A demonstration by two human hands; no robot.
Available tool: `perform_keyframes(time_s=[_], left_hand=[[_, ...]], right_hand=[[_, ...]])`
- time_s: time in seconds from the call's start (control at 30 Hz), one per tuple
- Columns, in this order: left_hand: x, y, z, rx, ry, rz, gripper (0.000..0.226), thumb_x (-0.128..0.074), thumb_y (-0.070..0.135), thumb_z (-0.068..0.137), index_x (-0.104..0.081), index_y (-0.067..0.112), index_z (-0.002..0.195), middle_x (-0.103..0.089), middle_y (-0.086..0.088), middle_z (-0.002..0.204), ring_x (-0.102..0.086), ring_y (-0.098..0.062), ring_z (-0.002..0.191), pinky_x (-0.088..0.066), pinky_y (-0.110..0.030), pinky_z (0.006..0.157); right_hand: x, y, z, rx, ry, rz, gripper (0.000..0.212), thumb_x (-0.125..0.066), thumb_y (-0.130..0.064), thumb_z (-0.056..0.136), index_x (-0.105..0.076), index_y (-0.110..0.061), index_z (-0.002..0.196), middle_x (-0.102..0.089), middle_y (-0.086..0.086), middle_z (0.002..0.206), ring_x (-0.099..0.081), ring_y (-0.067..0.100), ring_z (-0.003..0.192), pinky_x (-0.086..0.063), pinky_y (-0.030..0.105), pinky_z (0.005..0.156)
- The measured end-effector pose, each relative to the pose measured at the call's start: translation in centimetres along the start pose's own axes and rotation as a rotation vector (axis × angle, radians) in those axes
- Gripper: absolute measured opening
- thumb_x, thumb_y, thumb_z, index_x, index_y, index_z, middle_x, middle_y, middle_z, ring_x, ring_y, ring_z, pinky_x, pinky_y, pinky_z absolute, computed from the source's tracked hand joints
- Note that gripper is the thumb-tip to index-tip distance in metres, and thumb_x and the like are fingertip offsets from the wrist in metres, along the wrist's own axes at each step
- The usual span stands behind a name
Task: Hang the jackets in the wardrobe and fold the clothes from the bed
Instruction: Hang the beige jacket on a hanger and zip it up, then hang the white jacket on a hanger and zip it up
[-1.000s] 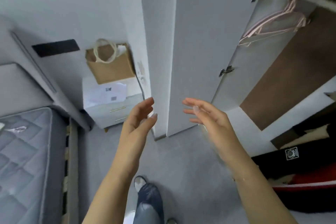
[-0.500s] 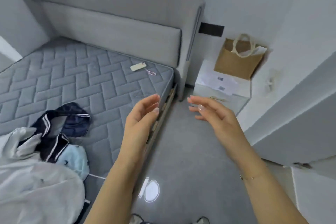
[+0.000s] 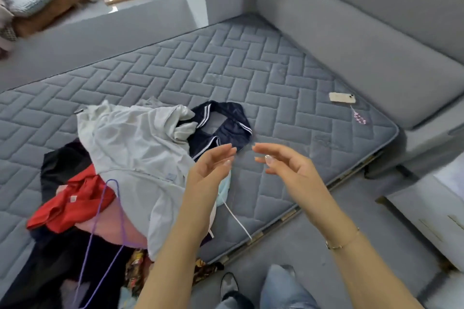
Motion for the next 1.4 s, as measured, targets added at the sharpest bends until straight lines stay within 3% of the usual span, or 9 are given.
perform_keyframes(time_s=[0.2,0.47,0.6,0.8,0.9,1.07,1.2,1.33,1.4], left_hand=[[4.6,-3.2,4.4,0.131,0.291,-0.051,0.028,-0.055,0.001,0.094,-0.065,0.014,0.117,-0.070,0.003,0.114,-0.064,-0.009,0.110,-0.049,-0.024,0.096],[9.6,-10.2,12.2,0.296,0.636,-0.060,0.028,-0.062,0.011,0.093,-0.066,0.023,0.118,-0.069,0.011,0.115,-0.063,-0.004,0.106,-0.050,-0.022,0.087],[15.6,-16.4,14.1,0.419,0.943,-0.073,0.032,-0.061,0.009,0.093,-0.059,0.013,0.124,-0.061,0.000,0.126,-0.058,-0.016,0.113,-0.047,-0.036,0.100],[25.1,-25.8,16.9,0.636,1.162,0.156,0.066,-0.075,0.018,0.082,-0.042,0.005,0.138,-0.042,-0.016,0.142,-0.046,-0.032,0.128,-0.039,-0.043,0.107],[28.8,-29.2,18.1,0.790,1.275,0.227,0.083,-0.082,0.027,0.074,-0.039,-0.003,0.139,-0.041,-0.026,0.141,-0.041,-0.038,0.131,-0.036,-0.045,0.108],[30.7,-32.1,17.1,0.920,1.120,0.287,0.053,-0.067,0.040,0.088,-0.059,-0.003,0.117,-0.059,-0.025,0.121,-0.050,-0.042,0.118,-0.041,-0.042,0.097],[28.4,-29.2,16.3,0.620,1.002,0.233,0.027,-0.062,0.035,0.092,-0.058,0.012,0.078,-0.064,-0.008,0.082,-0.061,-0.028,0.087,-0.046,-0.040,0.074],[25.5,-23.2,16.0,0.326,0.934,0.026,0.004,-0.063,0.041,0.089,-0.064,0.043,0.085,-0.072,0.011,0.091,-0.068,-0.008,0.090,-0.054,-0.032,0.079],[25.2,-19.6,16.4,0.204,0.826,0.006,0.017,-0.062,0.037,0.089,-0.063,0.054,0.096,-0.071,0.018,0.102,-0.067,-0.003,0.099,-0.053,-0.025,0.084]], right_hand=[[-4.2,3.1,8.8,-0.072,-0.255,-0.075,0.027,-0.054,-0.008,0.097,-0.068,-0.026,0.113,-0.070,-0.013,0.115,-0.063,0.013,0.111,-0.050,0.028,0.096],[-8.7,7.6,19.8,-0.157,-0.543,-0.130,0.024,-0.060,-0.013,0.096,-0.069,-0.027,0.113,-0.070,-0.011,0.109,-0.063,0.003,0.096,-0.047,0.008,0.077],[-13.0,11.2,23.1,-0.199,-0.639,-0.177,0.026,-0.059,-0.012,0.095,-0.068,-0.027,0.115,-0.069,-0.014,0.113,-0.062,0.008,0.104,-0.049,0.014,0.084],[-19.4,18.3,24.7,-0.282,-0.688,-0.192,0.024,-0.059,-0.016,0.096,-0.069,-0.033,0.109,-0.069,-0.020,0.110,-0.062,0.003,0.104,-0.049,0.012,0.082],[-22.1,21.3,24.6,-0.338,-0.666,-0.195,0.022,-0.061,-0.017,0.095,-0.070,-0.034,0.106,-0.071,-0.016,0.108,-0.064,0.008,0.102,-0.051,0.023,0.088],[-24.3,24.3,23.8,-0.449,-0.609,-0.187,0.027,-0.058,-0.010,0.094,-0.072,-0.031,0.103,-0.073,-0.011,0.104,-0.067,0.009,0.098,-0.052,0.033,0.093],[-24.1,24.6,22.6,-0.491,-0.540,-0.216,0.028,-0.057,-0.007,0.094,-0.073,-0.029,0.100,-0.074,-0.010,0.101,-0.066,0.010,0.100,-0.052,0.031,0.091],[-24.0,23.5,22.7,-0.479,-0.470,-0.249,0.026,-0.058,-0.006,0.094,-0.070,-0.028,0.100,-0.071,-0.006,0.105,-0.064,0.013,0.100,-0.050,0.023,0.084],[-24.4,22.4,23.1,-0.429,-0.481,-0.271,0.029,-0.060,-0.007,0.093,-0.065,-0.034,0.102,-0.068,-0.009,0.111,-0.061,0.005,0.101,-0.046,0.012,0.077]])
Point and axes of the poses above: each hand's wrist, its own z-axis towards the middle knuckle, its own x-axis out of the back of the hand, y = z × x, the point moved 1 cm from there along z, towards the middle knuckle
